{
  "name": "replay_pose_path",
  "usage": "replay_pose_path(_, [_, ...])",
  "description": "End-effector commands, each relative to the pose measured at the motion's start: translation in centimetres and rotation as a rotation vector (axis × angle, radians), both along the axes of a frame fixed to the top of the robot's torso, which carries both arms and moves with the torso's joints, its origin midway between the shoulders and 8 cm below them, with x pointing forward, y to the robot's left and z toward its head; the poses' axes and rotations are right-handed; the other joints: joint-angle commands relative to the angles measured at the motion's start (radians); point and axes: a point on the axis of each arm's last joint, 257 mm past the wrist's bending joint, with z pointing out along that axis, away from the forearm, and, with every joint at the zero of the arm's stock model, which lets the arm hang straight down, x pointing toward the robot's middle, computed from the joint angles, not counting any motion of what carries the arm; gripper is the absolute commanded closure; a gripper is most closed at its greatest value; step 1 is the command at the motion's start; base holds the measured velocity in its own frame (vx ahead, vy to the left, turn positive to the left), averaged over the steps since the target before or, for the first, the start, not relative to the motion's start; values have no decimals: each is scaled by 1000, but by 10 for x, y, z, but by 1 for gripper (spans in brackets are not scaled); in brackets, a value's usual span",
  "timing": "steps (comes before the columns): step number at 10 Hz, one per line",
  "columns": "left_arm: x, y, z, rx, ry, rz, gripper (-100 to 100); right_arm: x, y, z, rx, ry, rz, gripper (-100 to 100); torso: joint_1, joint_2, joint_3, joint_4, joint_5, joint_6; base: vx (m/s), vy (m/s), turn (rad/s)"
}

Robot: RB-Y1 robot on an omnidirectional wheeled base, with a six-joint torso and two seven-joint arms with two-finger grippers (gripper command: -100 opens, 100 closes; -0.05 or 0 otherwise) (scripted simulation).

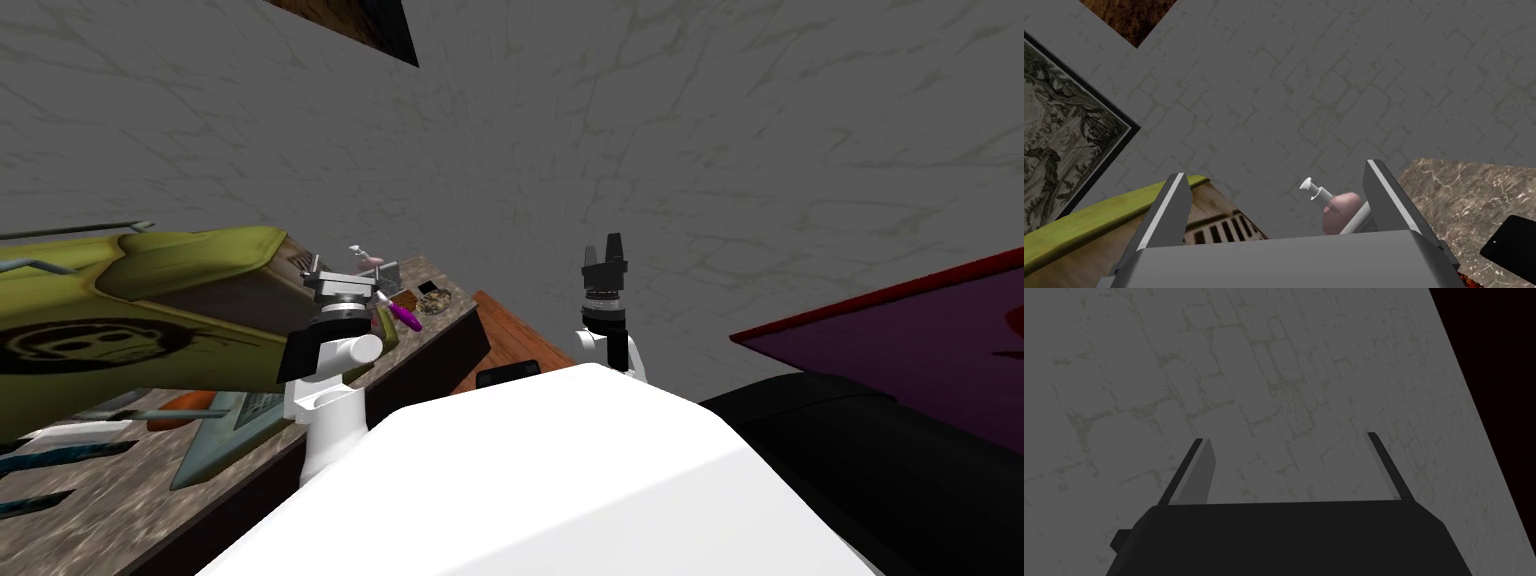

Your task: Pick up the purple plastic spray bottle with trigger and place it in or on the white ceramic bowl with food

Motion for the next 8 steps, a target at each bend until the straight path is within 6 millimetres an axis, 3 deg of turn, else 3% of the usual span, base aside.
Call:
replay_pose_path(1, [4, 9, -4, -40, 20, -1, -100, 0, 0, 0, 0, 0, 0, 0, 0, 0, 0, 0, 0, 0, 57, -120, 67])
replay_pose_path(4, [8, 36, -21, -165, 61, 10, -100, 0, 0, 0, 0, 0, 0, 0, 4, 2, 1, 0, 1, 1, 50, -77, 83])
replay_pose_path(6, [8, 62, -41, -293, 89, 26, -100, 0, 0, 0, 0, 0, 0, 0, 1, 0, 0, 0, 0, 0, 76, -166, 183])
replay_pose_path(7, [8, 62, -43, -295, 100, 24, -100, 0, 0, 0, 0, 0, 0, 0, -3, -1, 0, 0, -1, 0, 55, -120, 55])
replay_pose_path(8, [7, 74, -56, -361, 119, 32, -100, 0, 0, 0, 0, 0, 0, 0, 0, 0, 0, 0, 0, 1, 44, -66, 78])
